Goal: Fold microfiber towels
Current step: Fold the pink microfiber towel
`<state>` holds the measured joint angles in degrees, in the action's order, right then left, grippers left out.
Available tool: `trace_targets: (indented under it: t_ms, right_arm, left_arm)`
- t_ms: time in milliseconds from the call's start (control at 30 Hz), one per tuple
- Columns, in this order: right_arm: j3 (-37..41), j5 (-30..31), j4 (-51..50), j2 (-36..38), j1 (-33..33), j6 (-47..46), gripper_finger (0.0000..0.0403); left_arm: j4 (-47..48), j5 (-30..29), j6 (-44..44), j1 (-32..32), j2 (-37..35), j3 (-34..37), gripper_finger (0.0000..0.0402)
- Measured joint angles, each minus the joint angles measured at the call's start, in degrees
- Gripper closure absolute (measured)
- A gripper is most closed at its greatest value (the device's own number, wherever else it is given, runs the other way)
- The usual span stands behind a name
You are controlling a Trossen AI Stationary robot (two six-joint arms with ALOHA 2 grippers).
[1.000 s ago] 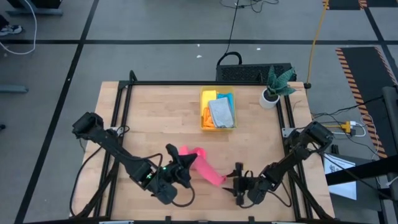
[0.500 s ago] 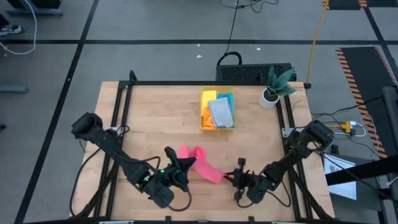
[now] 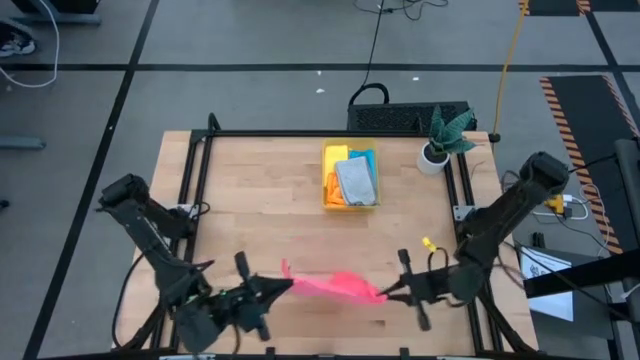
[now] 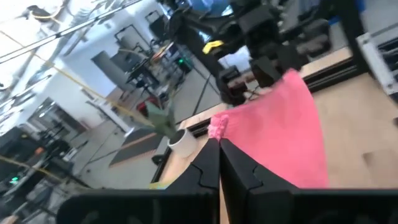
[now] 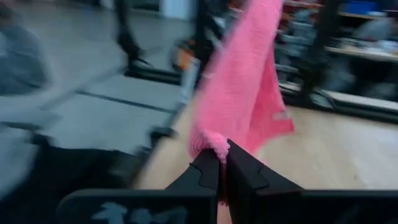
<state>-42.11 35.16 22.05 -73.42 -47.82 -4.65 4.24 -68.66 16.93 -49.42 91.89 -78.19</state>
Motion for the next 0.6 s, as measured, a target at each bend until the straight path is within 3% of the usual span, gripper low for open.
trace_targets:
  t_ms: [100, 200, 367, 500, 600]
  right_arm:
    - [-0.02, -3.51, -1.52, 3.28, -0.35, 0.01, 0.0401]
    - [-0.02, -1.35, -6.23, 5.48, 0.66, 0.00, 0.0401]
    - [-0.02, 10.73, -12.52, 6.98, 4.78, 3.64, 0.0401]
    - [-0.02, 21.58, -11.23, 8.38, 7.84, 13.56, 0.0401]
    - [-0.02, 29.57, -7.28, 9.34, 8.90, 21.18, 0.0401]
  left_arm:
    - [0.86, -0.79, -1.62, -1.38, -0.49, 0.00, 0.0396]
    - [5.20, -2.43, -3.86, -1.30, -0.75, 0.00, 0.0399]
    - [18.42, -5.23, -13.98, 3.76, -0.87, 0.00, 0.0398]
    - [28.97, -8.53, -21.17, 9.77, -0.87, 0.00, 0.0397]
    - [32.39, -10.91, -21.51, 12.98, -0.87, 0.02, 0.0399]
